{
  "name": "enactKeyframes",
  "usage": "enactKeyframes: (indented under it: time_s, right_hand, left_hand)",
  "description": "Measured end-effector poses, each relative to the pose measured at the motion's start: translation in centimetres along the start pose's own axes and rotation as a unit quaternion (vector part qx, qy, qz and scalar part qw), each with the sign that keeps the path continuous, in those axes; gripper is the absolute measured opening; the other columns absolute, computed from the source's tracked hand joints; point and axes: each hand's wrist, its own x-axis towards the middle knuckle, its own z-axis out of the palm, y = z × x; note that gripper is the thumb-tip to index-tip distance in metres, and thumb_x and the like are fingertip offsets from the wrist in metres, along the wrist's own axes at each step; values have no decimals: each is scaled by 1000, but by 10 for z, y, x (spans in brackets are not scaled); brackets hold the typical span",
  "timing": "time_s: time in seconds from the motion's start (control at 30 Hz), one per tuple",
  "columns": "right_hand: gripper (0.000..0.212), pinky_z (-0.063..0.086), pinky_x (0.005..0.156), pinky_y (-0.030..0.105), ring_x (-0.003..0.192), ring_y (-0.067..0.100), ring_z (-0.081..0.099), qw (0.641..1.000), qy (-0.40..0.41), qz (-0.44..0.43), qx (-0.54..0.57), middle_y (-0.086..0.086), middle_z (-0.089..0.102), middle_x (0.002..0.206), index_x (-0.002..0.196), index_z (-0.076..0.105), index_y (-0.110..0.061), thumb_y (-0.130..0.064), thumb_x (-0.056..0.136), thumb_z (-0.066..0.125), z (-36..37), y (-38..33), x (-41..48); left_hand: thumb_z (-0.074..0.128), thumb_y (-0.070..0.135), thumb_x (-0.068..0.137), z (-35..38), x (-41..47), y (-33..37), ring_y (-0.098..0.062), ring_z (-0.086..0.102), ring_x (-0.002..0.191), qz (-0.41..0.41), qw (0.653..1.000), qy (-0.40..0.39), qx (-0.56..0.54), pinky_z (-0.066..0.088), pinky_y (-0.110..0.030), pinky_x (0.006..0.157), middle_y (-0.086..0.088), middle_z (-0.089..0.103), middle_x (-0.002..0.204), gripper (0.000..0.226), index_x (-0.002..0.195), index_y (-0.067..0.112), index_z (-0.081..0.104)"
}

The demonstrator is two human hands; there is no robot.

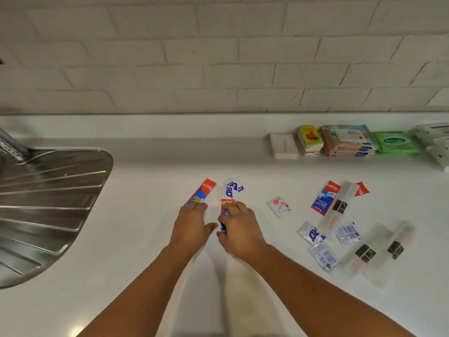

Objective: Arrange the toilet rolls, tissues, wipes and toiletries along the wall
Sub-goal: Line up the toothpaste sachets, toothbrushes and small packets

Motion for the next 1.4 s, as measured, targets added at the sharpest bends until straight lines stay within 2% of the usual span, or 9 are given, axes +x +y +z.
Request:
enactKeyframes:
  time_s: [0.27,0.47,0.6,0.83,0.9,1.0,1.17,1.3,1.4]
  right_hand:
    - [38,39,107,37,133,24,34,999,-38,11,36,1,46,144,122,65,-15,-31,87,65,-3,5,-4]
    - [38,35,109,30,135,22,34,997,-42,22,60,0,44,147,123,64,-12,-26,88,66,-10,10,-6]
    - [42,36,109,31,134,23,35,996,-51,31,72,-1,43,148,126,63,-14,-32,88,66,-13,16,-6]
    - [36,49,88,34,102,25,59,982,-6,77,175,1,69,104,94,71,-15,-37,100,44,-25,21,3]
    - [49,53,78,33,86,21,67,947,11,133,290,2,71,88,85,69,-14,-43,104,35,-43,23,6]
    - [54,56,67,24,70,9,70,833,20,226,504,-1,73,73,84,71,-21,-53,101,32,-66,34,10]
    - [31,54,64,49,71,30,68,780,11,238,579,30,68,92,96,66,6,-24,95,59,-83,68,15]
    - [14,51,56,36,63,23,64,757,23,261,598,20,71,91,97,70,-6,-12,96,57,-90,100,15]
    - [13,52,63,46,62,35,66,764,23,280,581,18,71,91,97,68,-8,-16,96,58,-97,131,18]
  left_hand:
    - [79,41,78,-12,12,19,-22,65,100,-70,994,-78,17,49,-29,79,-2,68,108,49,116,14,62]
    - [72,40,86,-25,19,22,-26,56,81,-65,988,-142,-11,37,-29,65,-7,57,80,34,77,9,60]
    - [70,33,89,-40,21,20,-24,48,65,-99,984,-71,-126,34,-32,60,-2,46,63,43,60,14,45]
    - [70,19,90,-63,7,41,-13,60,82,52,973,133,-180,43,-20,69,11,68,91,7,97,19,71]
    - [71,16,88,-58,3,48,-10,58,89,123,965,166,-160,47,-24,75,13,69,96,9,96,21,71]
    - [74,9,84,-44,1,56,-7,53,94,190,956,192,-115,45,-22,79,13,69,96,15,91,21,71]
    - [70,1,67,-19,12,78,-15,55,97,256,941,201,-90,42,-26,90,9,69,99,26,86,19,73]
    - [66,1,80,-1,17,105,-12,53,108,146,958,193,-153,44,-26,92,10,64,113,31,102,22,71]
    - [62,22,97,5,26,127,-3,64,98,-7,938,129,-321,51,-22,89,14,70,106,15,109,25,70]
